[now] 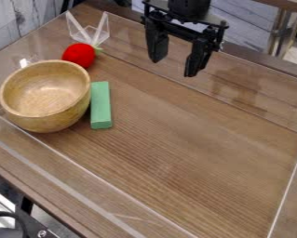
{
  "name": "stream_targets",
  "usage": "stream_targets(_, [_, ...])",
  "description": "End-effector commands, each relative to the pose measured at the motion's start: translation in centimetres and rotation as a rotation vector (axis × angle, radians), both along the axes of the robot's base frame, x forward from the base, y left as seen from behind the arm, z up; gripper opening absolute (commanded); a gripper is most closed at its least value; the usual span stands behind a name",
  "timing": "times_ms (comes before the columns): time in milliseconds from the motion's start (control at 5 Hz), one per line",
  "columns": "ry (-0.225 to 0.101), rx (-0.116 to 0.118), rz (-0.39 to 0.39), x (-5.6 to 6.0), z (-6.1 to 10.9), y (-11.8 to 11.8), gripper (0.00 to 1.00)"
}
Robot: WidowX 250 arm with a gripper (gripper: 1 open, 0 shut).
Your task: Move the red fruit to the right
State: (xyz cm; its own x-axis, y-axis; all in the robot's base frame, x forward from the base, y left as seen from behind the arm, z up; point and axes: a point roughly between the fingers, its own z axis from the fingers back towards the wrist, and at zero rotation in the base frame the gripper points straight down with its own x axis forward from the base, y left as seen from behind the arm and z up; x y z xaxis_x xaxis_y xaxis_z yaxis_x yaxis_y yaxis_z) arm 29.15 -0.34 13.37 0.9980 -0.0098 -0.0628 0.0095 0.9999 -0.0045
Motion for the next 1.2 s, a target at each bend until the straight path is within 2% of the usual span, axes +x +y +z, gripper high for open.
stream_targets(0, [0.024,-0.002,-0.007,0.1,-1.2,-0.4,1.00])
stream_targets(200, [0.017,-0.004,0.052,0.0,-1.8,2.3,1.00])
stream_targets(400, [-0.013,-0.004,0.112,-0.2,-1.8,6.6,1.00])
stream_targets(800, [-0.067,0.002,0.202,0.5,-1.1,13.5,1.00])
stream_targets(1000, [-0.069,0.003,0.221,0.7,-1.6,15.2,1.00])
